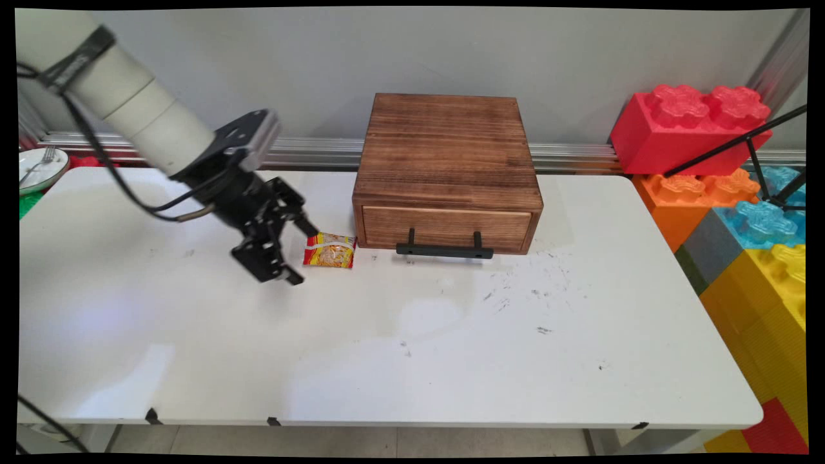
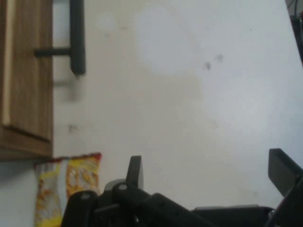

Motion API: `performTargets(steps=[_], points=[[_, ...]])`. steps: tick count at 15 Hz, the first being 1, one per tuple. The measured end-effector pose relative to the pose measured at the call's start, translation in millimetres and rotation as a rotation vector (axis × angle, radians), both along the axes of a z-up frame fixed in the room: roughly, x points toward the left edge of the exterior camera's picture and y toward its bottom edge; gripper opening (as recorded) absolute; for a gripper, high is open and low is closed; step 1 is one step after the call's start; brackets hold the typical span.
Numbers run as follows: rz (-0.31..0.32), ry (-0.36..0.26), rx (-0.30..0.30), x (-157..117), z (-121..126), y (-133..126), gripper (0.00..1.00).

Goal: Open the drawer

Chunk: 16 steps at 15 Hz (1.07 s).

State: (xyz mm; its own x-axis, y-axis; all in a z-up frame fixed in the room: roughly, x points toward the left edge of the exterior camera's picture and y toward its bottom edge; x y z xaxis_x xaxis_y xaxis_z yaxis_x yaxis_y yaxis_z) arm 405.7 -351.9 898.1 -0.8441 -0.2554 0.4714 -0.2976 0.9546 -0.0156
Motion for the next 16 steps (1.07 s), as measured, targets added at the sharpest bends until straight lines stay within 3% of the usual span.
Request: performTargets(steps=[8, 16], points=[[-0.004, -0.030, -0.032, -67.0, 16.5, -58.5, 1.00], [0.009, -0.061, -0.052, -132.4, 7.7, -98.3, 1.00]])
